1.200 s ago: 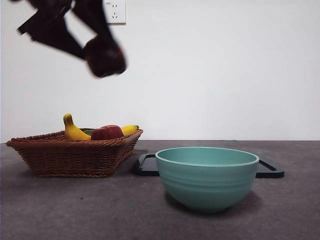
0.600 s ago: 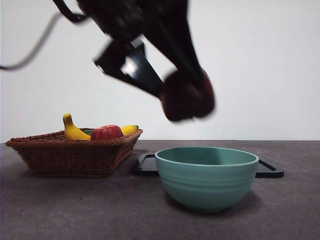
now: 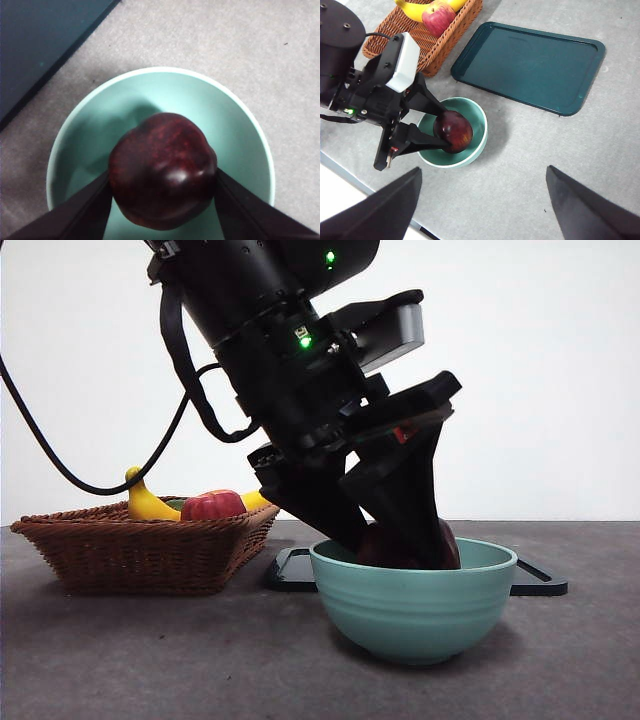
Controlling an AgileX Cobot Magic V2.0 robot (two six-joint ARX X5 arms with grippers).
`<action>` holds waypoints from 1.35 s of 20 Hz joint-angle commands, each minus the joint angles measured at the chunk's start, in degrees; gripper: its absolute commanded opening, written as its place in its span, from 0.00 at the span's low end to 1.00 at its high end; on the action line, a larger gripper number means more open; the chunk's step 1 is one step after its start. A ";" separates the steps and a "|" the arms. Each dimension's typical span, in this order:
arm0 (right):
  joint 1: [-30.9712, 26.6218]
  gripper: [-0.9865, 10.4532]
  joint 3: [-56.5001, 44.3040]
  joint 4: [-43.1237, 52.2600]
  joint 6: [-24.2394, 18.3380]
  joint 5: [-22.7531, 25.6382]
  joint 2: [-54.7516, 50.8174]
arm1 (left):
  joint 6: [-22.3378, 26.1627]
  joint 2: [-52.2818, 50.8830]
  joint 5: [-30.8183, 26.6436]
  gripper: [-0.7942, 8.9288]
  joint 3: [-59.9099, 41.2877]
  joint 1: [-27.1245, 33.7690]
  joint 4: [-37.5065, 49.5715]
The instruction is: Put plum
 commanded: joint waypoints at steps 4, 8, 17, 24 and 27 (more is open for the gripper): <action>0.24 0.43 1.01 0.44 0.42 0.02 0.44 | 1.07 1.33 -0.04 0.47 1.01 -0.72 0.52; 0.24 0.43 1.01 0.44 0.42 0.02 0.44 | 0.98 1.25 -0.04 0.47 1.11 -0.72 0.48; 0.24 0.43 1.01 0.46 0.42 0.02 0.44 | 0.00 -9.07 -0.31 0.47 3.56 0.59 -0.26; 0.24 0.43 1.01 0.48 0.42 0.02 0.94 | -2.93 -26.43 -0.42 0.47 3.54 10.60 -10.93; 0.24 0.43 1.01 0.50 0.42 0.02 2.08 | -3.56 -32.96 -0.39 0.47 2.75 15.63 -16.15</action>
